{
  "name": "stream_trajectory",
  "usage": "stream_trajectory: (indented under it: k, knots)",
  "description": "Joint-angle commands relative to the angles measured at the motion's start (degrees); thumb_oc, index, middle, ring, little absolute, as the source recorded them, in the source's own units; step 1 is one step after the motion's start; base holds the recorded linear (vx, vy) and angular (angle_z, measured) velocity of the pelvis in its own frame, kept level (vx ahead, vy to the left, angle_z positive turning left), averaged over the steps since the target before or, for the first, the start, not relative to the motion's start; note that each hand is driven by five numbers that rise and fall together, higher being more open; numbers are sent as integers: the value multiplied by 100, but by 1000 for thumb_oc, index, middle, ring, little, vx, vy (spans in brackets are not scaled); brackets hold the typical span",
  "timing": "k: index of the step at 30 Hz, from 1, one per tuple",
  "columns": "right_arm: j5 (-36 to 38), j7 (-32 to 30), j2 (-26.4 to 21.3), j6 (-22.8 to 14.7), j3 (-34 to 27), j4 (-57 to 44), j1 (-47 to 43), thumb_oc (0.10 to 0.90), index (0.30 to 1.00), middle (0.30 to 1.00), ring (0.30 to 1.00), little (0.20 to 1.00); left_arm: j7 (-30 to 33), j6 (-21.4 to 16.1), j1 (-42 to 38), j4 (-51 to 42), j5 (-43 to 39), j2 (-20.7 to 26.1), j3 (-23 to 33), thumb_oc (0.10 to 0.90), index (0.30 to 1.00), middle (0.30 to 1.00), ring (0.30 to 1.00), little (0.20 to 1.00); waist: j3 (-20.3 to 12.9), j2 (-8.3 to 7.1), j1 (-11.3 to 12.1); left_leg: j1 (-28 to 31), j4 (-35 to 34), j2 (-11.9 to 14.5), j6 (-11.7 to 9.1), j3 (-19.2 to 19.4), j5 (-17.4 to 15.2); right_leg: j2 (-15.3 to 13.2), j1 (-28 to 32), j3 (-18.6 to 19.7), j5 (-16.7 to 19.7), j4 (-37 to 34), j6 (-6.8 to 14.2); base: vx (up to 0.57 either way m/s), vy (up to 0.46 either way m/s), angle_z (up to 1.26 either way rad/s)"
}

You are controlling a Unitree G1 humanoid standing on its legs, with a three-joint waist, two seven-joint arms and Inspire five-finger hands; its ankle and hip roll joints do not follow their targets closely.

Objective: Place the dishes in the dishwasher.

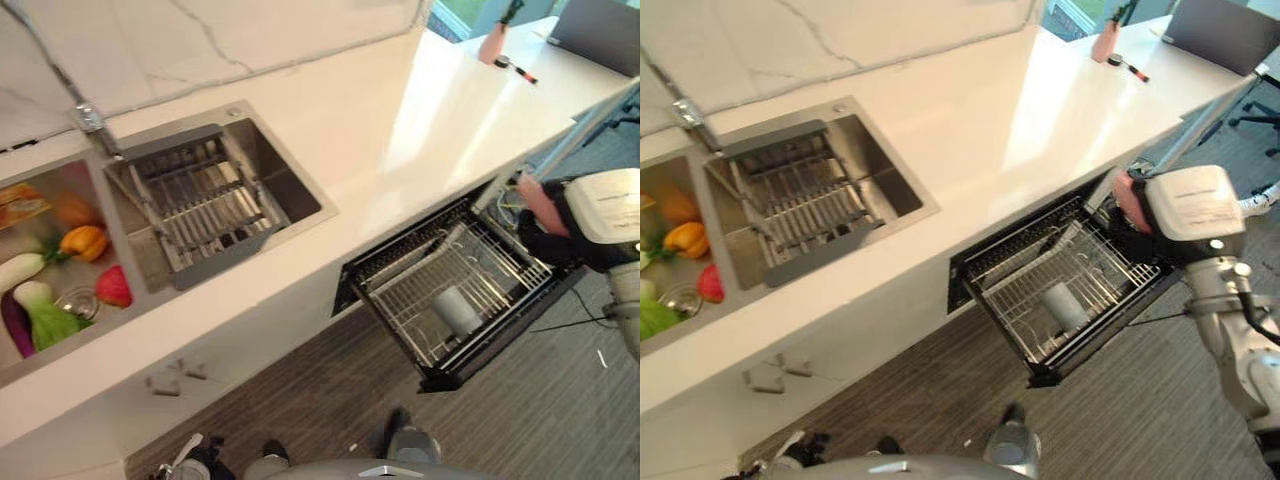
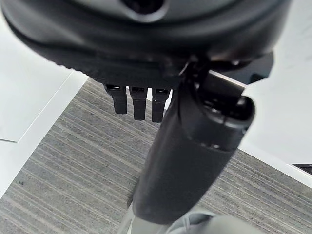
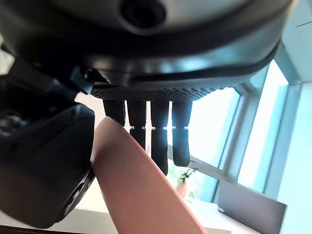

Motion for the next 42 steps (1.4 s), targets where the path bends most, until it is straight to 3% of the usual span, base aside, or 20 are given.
stream_trajectory:
  k: [1,5,12,18,31,42]
  knots:
    - [-76,-186,-286,168,-431,-241,-911,400,300,300,300,300,-53,-94,48,-46,-106,-100,37,800,900,900,900,900,-455,-118,251,-607,-88,-286,81,-241,-301,-118,152,204,15,-77,492,-13,-71,-64]
    - [-44,-11,-142,28,55,-225,-1079,400,300,300,300,300,-40,-107,129,6,-217,-271,7,800,900,900,900,900,-591,-59,304,-528,-98,-182,-4,-90,-263,60,334,98,82,-545,478,40,-95,-51]
    - [-17,115,43,-60,773,-18,-1414,400,300,300,300,300,-63,-135,148,-18,-296,-427,-127,800,900,900,900,900,-559,68,267,-369,-128,-80,-114,-176,-234,204,419,78,-58,-597,403,44,-61,-9]
    - [-91,142,99,-52,1020,126,-1522,400,300,300,300,300,-69,-135,184,-37,-288,-449,-159,800,900,900,900,900,-519,109,282,-360,-128,-42,-151,-223,-210,237,449,27,-94,-607,382,15,-23,17]
    - [-312,-34,472,367,2482,1658,-3050,400,300,300,300,300,222,-149,-203,-34,-668,-384,-443,800,900,900,900,900,379,285,583,-1276,-110,-23,-289,-666,225,151,-215,-84,77,-583,340,-94,-23,18]
    - [-435,-139,872,558,3554,2865,-3997,400,300,300,300,300,431,-211,-528,-201,-1029,-382,-647,800,900,900,900,900,866,447,669,-1787,-105,-22,-358,-804,453,69,-694,-54,235,-565,332,-76,1,11]
